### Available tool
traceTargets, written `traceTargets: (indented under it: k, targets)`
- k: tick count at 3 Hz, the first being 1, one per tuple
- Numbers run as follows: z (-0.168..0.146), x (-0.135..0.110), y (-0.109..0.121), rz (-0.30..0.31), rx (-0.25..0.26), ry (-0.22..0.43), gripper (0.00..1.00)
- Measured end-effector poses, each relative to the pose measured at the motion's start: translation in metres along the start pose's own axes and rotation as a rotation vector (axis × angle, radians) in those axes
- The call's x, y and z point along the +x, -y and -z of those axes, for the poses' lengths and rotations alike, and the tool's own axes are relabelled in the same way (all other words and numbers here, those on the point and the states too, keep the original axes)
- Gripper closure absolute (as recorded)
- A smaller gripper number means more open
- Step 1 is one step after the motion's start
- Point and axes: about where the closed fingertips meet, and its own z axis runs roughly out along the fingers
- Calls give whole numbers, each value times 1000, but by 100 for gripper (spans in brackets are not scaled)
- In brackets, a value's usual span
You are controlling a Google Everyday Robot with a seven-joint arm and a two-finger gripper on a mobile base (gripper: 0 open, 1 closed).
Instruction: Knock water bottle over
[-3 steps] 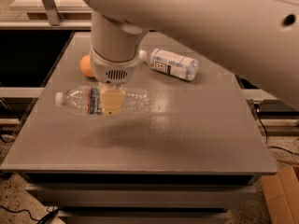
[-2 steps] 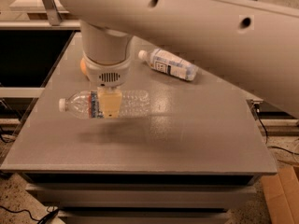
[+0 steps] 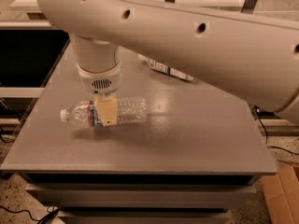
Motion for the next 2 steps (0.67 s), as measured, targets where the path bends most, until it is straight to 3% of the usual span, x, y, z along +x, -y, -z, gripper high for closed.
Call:
traceTargets:
  k: [2]
  targets:
    - [-11, -4, -1, -12, -35, 7, 59]
